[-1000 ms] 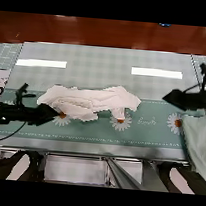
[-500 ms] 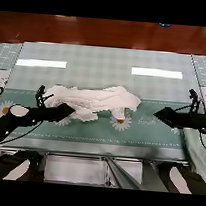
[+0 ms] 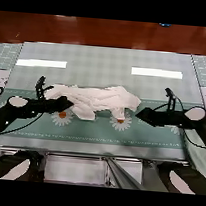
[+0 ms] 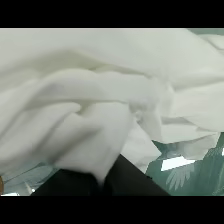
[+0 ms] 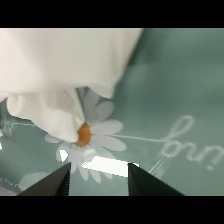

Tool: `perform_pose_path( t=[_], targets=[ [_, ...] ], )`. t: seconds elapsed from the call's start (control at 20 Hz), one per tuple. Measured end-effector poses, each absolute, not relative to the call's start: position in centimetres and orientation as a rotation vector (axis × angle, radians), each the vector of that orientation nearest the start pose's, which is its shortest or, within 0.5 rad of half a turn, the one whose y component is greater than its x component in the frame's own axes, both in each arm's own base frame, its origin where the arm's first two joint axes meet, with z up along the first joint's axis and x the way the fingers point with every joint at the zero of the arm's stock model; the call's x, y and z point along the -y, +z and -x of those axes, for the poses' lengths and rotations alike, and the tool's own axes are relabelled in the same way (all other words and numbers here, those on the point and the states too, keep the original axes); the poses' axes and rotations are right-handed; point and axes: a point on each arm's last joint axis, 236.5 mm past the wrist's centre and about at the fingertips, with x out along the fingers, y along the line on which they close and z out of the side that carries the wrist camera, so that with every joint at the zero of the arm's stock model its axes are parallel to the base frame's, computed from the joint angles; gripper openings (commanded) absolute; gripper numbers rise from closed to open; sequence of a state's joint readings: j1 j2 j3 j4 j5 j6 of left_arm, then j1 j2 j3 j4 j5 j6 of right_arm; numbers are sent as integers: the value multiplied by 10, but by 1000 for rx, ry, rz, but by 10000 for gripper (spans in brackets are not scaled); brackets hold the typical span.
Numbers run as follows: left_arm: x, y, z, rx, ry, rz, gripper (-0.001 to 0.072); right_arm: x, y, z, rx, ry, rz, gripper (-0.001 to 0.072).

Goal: Fold the shirts.

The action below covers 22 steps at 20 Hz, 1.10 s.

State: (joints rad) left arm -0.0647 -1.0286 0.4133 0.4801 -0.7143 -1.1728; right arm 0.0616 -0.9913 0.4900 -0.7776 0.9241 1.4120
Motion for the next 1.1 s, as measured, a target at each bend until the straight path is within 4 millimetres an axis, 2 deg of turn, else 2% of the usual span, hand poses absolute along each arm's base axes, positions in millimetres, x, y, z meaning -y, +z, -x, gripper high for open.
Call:
perform_pose_path(
  t=[0.35, 0.4, 0.45, 0.5, 0.65, 0.75, 0.85, 0.95, 1.05, 1.1],
  targets=[
    [158, -57, -289, -1145, -378, 763, 25, -216, -92, -276, -1422, 425, -641, 404],
    [158, -57, -289, -1146, -380, 763, 25, -224, -95, -279, -1430, 437, -637, 345],
    [159, -56, -289, -1147, -383, 762, 25, -233, -97, -281, -1441, 451, -629, 200],
    [159, -56, -288, -1148, -384, 762, 25, -240, -100, -282, -1452, 465, -611, 22],
    [159, -52, -291, -1137, -398, 751, 25, -260, -93, -293, -1437, 527, -559, 28],
    [156, -35, -304, -1094, -417, 744, 25, -265, -68, -305, -1409, 599, -493, 28],
    [150, 3, -328, -1007, -454, 732, 25, -257, -21, -334, -1305, 633, -422, 27],
    [143, 63, -355, -879, -505, 700, 25, -237, 47, -369, -1149, 630, -350, 27],
    [132, 141, -379, -721, -550, 654, 25, -211, 129, -395, -971, 603, -283, 27],
    [128, 182, -385, -646, -575, 624, 25, -198, 170, -400, -888, 592, -246, 27]
  ],
)
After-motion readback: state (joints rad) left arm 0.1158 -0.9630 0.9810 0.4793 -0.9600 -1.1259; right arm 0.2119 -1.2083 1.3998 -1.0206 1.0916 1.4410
